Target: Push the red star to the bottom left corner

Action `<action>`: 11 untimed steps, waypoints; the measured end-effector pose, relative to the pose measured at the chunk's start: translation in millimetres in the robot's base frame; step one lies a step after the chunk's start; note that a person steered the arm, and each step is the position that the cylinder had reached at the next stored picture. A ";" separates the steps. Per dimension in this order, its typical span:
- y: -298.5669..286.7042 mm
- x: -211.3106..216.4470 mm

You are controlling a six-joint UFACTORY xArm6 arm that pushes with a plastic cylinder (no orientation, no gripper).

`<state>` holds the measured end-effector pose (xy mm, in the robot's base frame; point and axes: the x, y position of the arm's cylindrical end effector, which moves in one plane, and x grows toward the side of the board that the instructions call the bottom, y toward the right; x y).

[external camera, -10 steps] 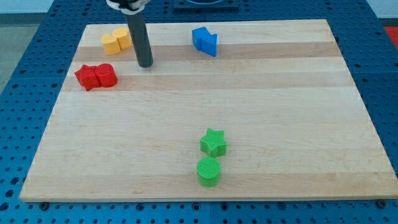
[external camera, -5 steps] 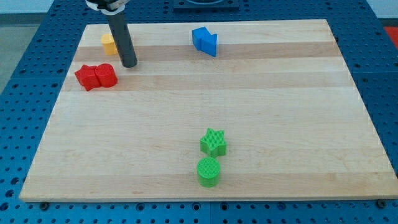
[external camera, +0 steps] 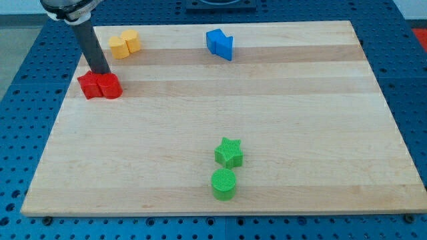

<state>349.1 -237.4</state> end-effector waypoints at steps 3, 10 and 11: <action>-18.3 12.9; -47.4 123.4; -43.6 139.6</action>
<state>488.8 -280.9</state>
